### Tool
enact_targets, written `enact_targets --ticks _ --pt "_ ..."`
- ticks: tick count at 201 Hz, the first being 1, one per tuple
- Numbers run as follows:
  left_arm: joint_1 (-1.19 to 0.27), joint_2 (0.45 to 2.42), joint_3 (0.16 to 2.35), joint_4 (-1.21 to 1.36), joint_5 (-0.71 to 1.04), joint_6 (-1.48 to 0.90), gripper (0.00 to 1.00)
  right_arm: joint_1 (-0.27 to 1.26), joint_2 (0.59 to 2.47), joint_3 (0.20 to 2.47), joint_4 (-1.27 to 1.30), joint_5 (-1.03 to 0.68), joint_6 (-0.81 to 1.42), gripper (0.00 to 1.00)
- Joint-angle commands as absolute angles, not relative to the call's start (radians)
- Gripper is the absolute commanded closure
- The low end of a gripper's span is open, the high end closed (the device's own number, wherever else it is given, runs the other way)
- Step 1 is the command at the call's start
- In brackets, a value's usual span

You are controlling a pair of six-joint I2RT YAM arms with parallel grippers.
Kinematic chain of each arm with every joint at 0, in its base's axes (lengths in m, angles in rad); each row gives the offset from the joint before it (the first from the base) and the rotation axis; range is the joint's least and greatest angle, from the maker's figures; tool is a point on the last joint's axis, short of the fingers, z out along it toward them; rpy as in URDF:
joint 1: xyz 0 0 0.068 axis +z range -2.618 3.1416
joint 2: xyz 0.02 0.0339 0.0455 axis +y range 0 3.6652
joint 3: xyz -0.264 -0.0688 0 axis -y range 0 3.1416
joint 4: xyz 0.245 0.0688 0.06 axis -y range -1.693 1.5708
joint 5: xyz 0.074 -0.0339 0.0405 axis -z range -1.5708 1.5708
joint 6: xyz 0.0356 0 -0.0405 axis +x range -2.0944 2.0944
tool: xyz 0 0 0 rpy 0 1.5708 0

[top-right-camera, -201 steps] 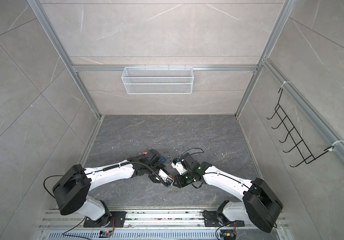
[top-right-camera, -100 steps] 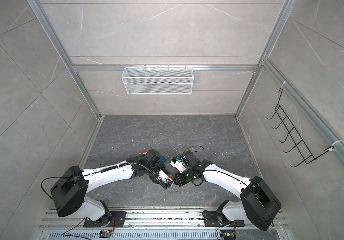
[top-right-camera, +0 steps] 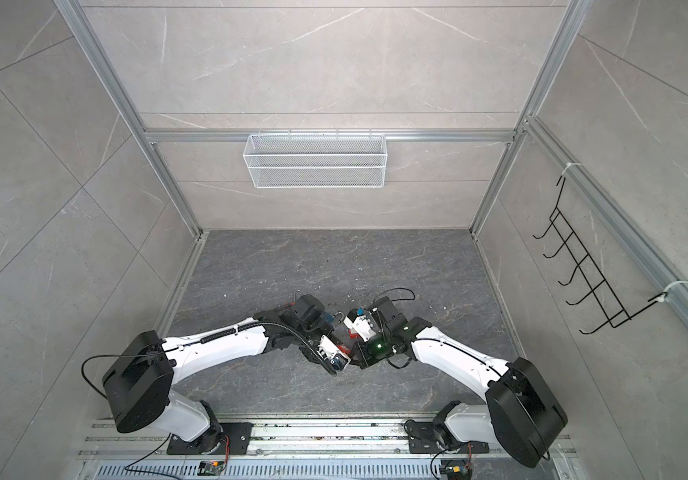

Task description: Lock with the key

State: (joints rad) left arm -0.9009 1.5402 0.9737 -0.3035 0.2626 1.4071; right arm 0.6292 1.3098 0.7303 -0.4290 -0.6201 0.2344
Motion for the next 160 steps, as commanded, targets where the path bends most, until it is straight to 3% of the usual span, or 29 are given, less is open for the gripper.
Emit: enact_targets --ticks 1,160 --pt "-0.872 1.552 1.022 -0.426 0.214 1.406 1.00 0.617 1.299 0.723 -0.499 -0.632 0.228 1.00" --pt "-0.871 1.491 0.901 -0.142 0.115 1.476 1.00 0.529 1.316 0.728 -0.424 -0.831 0.332 1.00"
